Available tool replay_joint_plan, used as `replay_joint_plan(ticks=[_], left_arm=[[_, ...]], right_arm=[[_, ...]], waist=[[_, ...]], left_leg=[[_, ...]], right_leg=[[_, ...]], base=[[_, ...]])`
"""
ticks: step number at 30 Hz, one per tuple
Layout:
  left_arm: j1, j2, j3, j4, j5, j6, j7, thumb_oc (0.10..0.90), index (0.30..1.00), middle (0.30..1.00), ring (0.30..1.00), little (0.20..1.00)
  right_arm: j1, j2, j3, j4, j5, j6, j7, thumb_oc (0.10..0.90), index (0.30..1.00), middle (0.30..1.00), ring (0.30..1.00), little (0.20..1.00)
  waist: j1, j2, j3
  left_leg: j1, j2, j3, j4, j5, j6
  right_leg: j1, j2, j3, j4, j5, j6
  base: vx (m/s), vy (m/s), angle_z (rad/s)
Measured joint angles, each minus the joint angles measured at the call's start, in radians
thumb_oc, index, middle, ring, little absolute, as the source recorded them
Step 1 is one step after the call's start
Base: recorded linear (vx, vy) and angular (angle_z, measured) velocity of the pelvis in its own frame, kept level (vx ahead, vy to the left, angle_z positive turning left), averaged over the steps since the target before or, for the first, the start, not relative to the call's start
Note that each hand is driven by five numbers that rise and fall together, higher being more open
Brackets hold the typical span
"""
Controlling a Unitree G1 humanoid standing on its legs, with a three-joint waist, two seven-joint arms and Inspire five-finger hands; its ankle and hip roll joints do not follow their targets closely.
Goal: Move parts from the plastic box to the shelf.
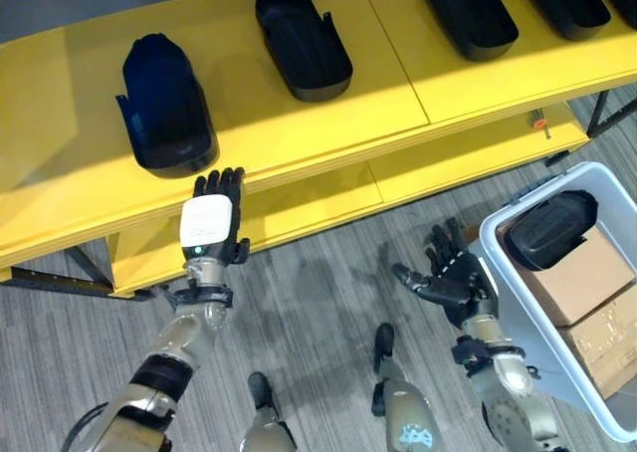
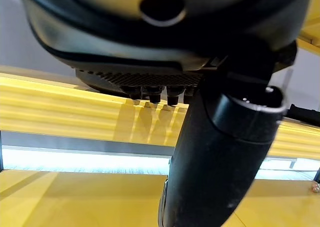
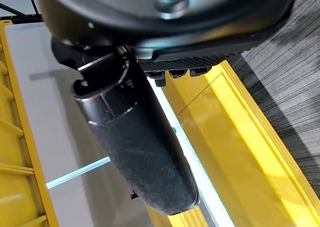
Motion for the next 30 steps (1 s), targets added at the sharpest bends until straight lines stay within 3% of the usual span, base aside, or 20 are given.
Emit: replay_joint_plan(ticks=[30], left_arm=[[0.016,-0.008,0.075,-0.005,-0.005,0.001,0.029,0.9,1.0,1.0,1.0,1.0]], right_arm=[[-0.006,-0.01,0.016,-0.001,0.0,0.0,0.02,0.9,1.0,1.0,1.0,1.0]], waist=[[0.027,-0.013,0.028]], left_leg=[[-0.004,0.001,-0.005,0.002,0.0,0.0]], right_leg=[[0.002,-0.001,-0.004,0.0,0.0,0.0]], base=[[0.0,0.0,0.0]])
